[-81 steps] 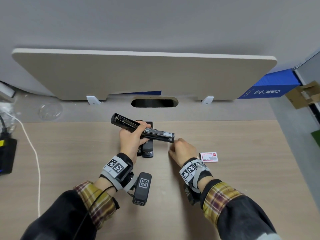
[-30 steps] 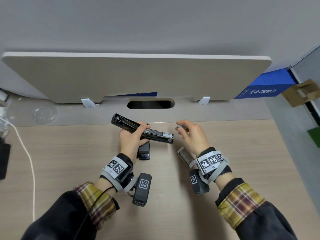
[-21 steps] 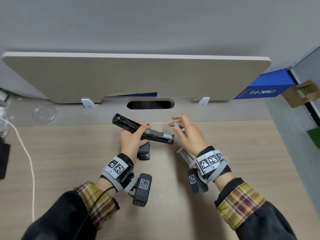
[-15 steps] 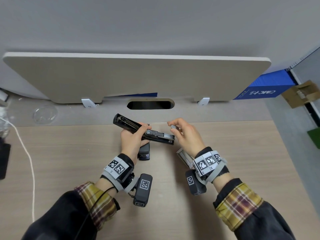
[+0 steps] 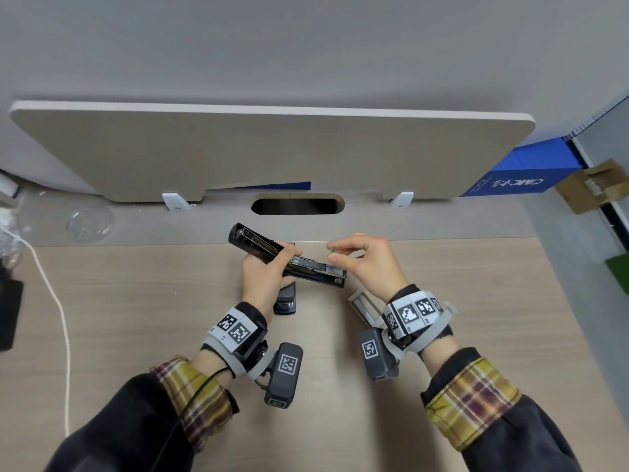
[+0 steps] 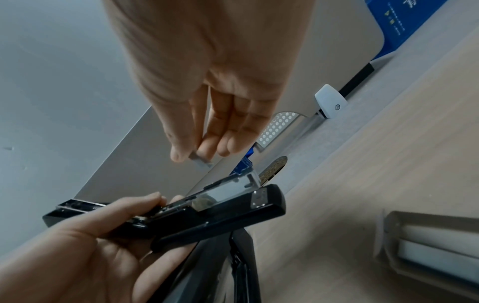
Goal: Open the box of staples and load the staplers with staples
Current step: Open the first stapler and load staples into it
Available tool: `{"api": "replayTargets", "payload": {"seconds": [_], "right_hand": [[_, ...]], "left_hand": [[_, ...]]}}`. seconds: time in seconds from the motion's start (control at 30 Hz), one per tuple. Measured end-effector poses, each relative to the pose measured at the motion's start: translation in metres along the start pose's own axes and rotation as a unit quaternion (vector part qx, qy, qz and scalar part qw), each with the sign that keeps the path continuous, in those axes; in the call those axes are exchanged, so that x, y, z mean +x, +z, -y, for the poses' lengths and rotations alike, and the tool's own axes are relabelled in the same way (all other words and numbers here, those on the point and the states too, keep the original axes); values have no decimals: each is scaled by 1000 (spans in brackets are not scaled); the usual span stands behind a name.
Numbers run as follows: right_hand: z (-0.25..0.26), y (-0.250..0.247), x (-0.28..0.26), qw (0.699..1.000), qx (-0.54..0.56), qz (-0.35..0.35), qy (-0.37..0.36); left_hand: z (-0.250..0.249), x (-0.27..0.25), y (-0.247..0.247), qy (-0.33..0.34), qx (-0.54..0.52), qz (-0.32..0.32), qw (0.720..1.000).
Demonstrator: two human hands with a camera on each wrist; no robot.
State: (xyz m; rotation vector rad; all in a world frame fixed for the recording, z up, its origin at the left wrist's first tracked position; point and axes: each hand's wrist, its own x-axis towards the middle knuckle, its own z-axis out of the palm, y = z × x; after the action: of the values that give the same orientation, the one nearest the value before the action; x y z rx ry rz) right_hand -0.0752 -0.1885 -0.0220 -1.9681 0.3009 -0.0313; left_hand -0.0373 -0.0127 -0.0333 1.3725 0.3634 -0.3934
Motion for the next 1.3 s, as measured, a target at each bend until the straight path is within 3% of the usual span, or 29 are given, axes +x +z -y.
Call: {"api": "replayTargets", "payload": {"seconds": [0.27,1.3], "right_hand": [[-1,10,-2,999,-16,10,26],[-4,21,-7,979,-193,15,-64]], "left_hand": [[0,0,3,1,-9,-1,1000],[-1,0,4,-2,-20,7,1000]]}}
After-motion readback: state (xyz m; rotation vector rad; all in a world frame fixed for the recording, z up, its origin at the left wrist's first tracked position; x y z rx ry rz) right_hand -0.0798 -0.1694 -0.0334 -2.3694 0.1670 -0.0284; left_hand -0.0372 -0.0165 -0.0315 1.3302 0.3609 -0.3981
